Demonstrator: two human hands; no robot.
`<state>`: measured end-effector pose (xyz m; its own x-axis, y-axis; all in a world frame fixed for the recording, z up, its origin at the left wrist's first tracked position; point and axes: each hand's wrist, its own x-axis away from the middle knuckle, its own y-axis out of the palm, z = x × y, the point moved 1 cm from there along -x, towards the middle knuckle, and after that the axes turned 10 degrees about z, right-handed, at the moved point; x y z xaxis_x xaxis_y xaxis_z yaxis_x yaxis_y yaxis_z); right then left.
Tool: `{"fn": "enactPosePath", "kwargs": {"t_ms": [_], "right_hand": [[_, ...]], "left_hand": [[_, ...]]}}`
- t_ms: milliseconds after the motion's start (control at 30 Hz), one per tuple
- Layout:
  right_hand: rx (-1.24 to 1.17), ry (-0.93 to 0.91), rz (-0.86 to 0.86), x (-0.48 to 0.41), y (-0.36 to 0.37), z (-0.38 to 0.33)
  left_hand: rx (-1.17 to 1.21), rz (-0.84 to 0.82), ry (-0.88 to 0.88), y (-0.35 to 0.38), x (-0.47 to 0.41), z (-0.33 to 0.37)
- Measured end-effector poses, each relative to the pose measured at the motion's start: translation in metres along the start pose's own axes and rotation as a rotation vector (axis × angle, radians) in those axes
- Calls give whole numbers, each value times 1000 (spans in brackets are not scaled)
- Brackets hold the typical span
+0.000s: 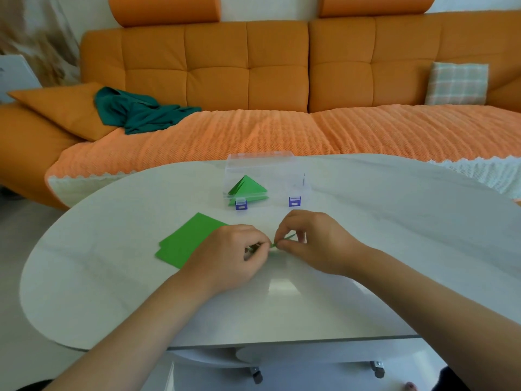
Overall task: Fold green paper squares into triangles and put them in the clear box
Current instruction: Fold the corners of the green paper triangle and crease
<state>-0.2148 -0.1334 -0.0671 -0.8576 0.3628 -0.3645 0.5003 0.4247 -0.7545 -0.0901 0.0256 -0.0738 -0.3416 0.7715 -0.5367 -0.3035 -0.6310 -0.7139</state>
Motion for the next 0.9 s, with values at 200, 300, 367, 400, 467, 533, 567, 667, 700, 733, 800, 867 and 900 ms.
{"fn": "enactPosePath", "kwargs": {"t_ms": [200,300,367,400,467,533,567,667,700,733,800,867,900], "right_hand": [[-196,99,27,-6,-15,-15],[-253,137,13,-7,-15,-18],[-279,169,-2,-8,-13,-21],[-287,184,-7,-8,-13,-23],[-290,207,-14,-9,-12,-24],[-295,217,-21,-9,-12,-25],[-311,222,-19,-9,-11,-27],[-324,233,15,-7,-4,-30],[-309,237,32,-7,-2,-31],[-293,242,48,-7,0,-32],[-253,250,69,-9,1,-32],[-209,261,65,-10,0,-31],[-196,267,57,-11,0,-31]], "left_hand": [[310,101,-333,-10,-1,3],[441,59,-469,-12,-2,5],[476,38,-508,-13,-3,5],[476,36,-516,-14,-3,5],[459,38,-522,-15,-3,4],[452,35,-525,-14,-3,5],[447,30,-520,-14,-3,6],[416,15,-486,-12,-3,8],[401,15,-471,-11,-2,8],[384,19,-456,-11,-2,8],[346,27,-423,-10,-2,6],[305,32,-377,-10,-1,5],[284,35,-352,-9,-1,5]]}}
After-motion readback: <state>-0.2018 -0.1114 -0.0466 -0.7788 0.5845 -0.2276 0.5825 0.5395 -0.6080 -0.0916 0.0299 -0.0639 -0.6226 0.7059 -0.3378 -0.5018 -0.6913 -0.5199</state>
